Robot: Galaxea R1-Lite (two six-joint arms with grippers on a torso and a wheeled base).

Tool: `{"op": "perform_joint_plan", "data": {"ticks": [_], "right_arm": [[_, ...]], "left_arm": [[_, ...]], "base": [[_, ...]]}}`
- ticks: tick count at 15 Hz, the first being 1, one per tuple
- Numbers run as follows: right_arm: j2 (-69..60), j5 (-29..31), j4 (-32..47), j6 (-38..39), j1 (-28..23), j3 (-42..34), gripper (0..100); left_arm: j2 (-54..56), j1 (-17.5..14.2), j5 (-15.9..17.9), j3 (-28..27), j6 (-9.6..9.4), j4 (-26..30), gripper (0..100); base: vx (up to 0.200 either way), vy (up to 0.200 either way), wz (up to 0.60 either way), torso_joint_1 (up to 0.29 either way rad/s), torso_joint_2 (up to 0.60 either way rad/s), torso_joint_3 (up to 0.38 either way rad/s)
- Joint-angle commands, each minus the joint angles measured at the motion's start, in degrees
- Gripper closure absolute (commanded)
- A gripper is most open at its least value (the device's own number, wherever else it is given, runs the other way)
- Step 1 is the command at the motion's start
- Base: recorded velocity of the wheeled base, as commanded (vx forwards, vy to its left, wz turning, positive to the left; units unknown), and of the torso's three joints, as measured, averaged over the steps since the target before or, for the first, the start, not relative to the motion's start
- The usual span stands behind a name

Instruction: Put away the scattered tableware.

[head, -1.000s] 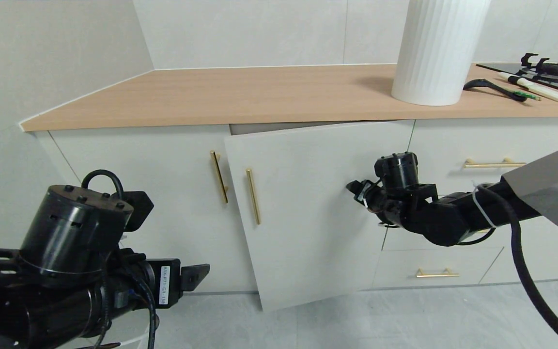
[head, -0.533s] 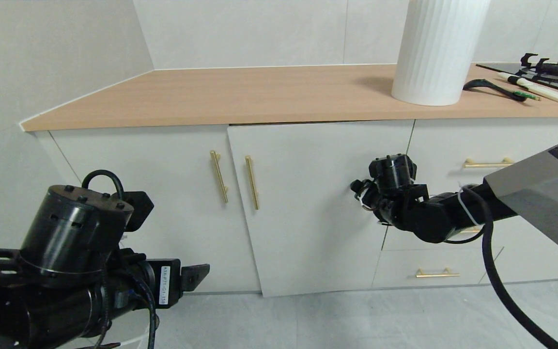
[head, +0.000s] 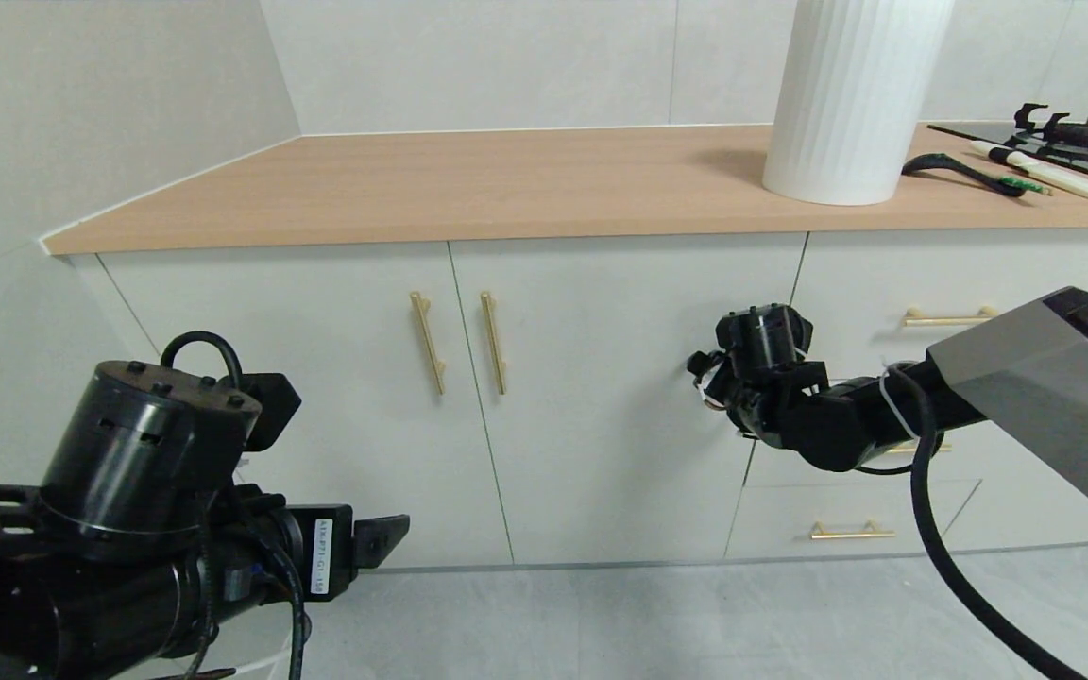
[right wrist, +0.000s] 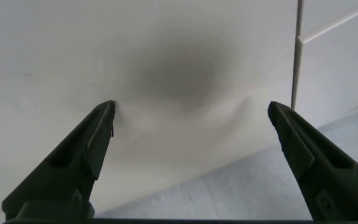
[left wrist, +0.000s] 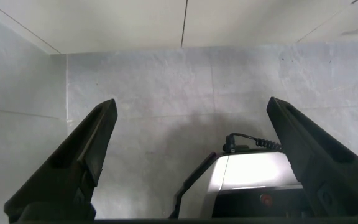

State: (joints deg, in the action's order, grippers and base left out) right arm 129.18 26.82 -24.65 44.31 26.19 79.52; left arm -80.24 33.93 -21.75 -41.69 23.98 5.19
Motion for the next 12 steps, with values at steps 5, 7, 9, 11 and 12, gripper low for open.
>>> {"op": "perform_joint_plan", "data": {"ticks": [5, 7, 9, 11, 12], "right_arm": [[-20.55, -28.4, 0.13, -4.76, 1.68, -22.65, 0], [-23.71, -31.04, 0.04, -7.66, 1.59, -25.2, 0], [-24.95, -29.02, 0.04, -10.56, 1.59, -25.91, 0], [-31.36, -22.34, -0.14, -17.51, 1.76, -28.98, 0], [-34.61, -20.4, -0.14, -18.56, 1.68, -30.65, 0]], "left_arm": [[0.17, 0.0, 0.04, -0.06, 0.02, -0.01, 0], [0.87, 0.0, -0.05, -0.14, -0.07, -0.01, 0], [2.02, 0.0, -0.05, -0.32, -0.16, -0.01, 0], [8.43, -0.62, -1.28, -0.5, -4.56, -0.1, 0], [11.24, -1.58, -1.89, -0.5, -6.4, -0.1, 0]], "base": [[0.0, 0.0, 0.0, 0.0, 0.0, 0.0], [0.0, 0.0, 0.0, 0.0, 0.0, 0.0], [0.0, 0.0, 0.0, 0.0, 0.0, 0.0], [0.0, 0.0, 0.0, 0.0, 0.0, 0.0], [0.0, 0.0, 0.0, 0.0, 0.0, 0.0]]}}
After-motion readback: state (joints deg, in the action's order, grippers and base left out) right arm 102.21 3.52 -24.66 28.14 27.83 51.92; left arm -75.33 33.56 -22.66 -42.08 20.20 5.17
